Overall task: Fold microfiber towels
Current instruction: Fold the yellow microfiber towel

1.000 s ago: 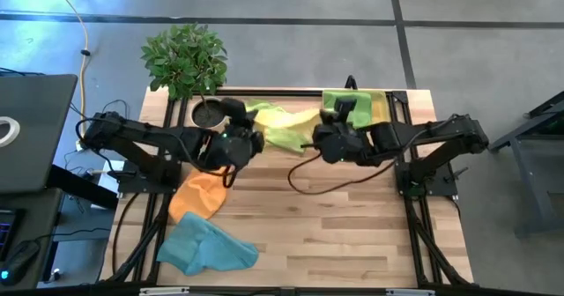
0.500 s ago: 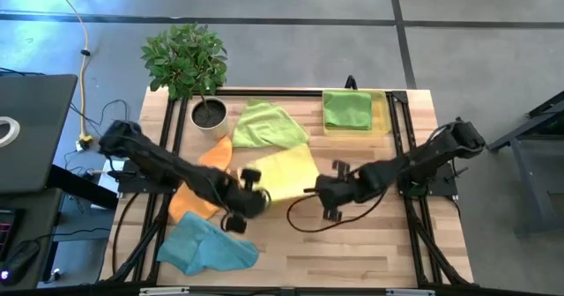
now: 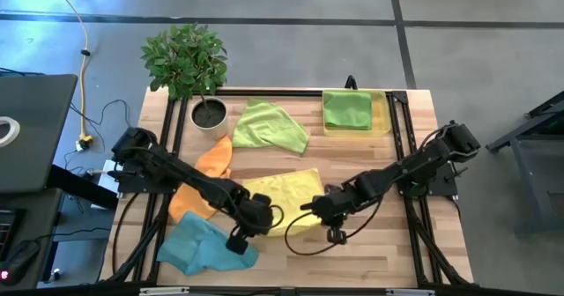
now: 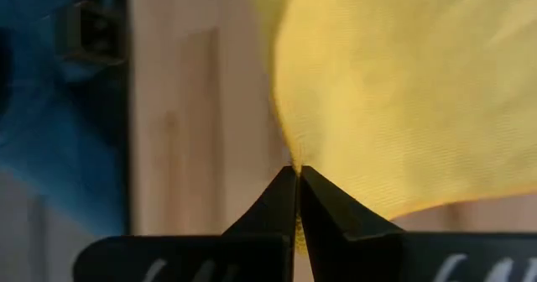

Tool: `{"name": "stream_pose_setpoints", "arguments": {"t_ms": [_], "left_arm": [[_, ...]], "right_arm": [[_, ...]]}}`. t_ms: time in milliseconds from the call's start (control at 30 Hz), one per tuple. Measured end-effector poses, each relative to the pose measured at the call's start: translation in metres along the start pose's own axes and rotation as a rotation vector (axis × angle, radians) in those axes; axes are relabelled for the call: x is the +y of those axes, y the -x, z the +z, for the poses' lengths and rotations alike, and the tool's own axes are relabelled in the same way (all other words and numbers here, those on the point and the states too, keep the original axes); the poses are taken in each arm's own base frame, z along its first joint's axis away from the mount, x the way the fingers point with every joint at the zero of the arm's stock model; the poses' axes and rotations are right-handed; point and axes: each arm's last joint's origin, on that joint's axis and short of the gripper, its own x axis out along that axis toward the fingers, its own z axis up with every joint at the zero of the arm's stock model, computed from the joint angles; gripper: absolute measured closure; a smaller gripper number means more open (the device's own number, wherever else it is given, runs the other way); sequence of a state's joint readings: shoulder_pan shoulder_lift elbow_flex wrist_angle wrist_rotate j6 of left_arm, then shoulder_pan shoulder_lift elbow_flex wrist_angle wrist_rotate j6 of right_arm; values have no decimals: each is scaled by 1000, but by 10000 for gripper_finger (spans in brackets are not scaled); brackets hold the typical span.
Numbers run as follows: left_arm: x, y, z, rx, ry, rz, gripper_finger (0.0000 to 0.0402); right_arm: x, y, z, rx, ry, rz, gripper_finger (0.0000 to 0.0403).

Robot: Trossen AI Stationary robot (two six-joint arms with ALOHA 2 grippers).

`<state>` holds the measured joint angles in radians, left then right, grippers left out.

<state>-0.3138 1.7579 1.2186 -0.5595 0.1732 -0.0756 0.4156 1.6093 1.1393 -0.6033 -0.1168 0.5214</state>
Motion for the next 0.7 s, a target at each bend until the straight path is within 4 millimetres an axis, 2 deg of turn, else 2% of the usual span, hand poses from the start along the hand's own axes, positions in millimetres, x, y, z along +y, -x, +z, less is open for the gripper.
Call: {"name": "stream_pose_setpoints", "arguments": {"t_ms": [100,300,433,700], "left_arm": [[3,2,-3,34,14,-6,401],[26,4,-22,230,-3,241,401],[41,-1,-26,285,6,334,401],[72,-23,-36,383,29,359,401]], "right_arm": [[-13,-1,4,-42,39,-129,401],[-46,-13,9,-35,21,-300,401],[-65,-24,12,-3,17,-337,401],[-90,-37,20,18,45,-394,401]]}}
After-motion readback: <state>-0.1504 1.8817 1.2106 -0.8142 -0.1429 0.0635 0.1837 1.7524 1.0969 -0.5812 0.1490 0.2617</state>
